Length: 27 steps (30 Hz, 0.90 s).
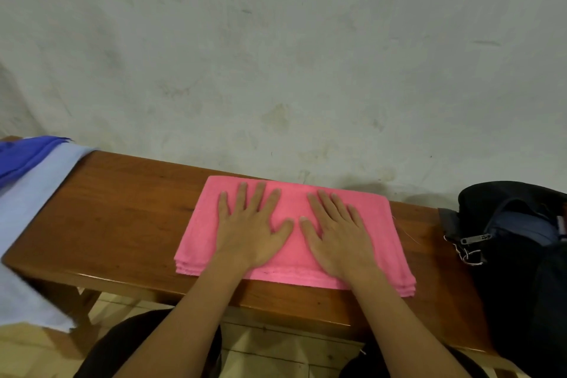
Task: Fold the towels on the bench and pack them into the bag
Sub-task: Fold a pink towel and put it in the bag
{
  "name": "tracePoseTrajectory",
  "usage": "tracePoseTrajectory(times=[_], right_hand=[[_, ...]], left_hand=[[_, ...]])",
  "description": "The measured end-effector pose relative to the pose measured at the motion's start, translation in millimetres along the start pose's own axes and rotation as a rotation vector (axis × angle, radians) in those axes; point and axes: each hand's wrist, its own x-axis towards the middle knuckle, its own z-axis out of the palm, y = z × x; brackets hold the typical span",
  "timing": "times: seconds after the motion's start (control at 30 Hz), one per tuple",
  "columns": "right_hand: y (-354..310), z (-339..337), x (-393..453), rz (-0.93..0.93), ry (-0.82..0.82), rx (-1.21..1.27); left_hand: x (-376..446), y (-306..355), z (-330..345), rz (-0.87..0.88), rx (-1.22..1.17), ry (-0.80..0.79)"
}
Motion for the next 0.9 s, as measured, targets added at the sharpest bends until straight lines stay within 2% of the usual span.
tracePoseTrajectory(times=[0.17,0.4,0.77,0.9], right_hand=[[22,-4,-10,0.043,-0.014,-0.003],[48,-7,-23,0.113,-0.007,-0.021],[38,-6,-19,0.164,0.032,-0.001],[8,-10,-13,0.089,0.094,0.095]], left_hand=[[2,-15,0,-0.045,0.019,0.002],[-2,-32,-1,-0.016,0.032,0.015],[-12,-54,-1,0.044,-0.04,0.086],[-13,-56,-2,0.045,-0.035,0.074]])
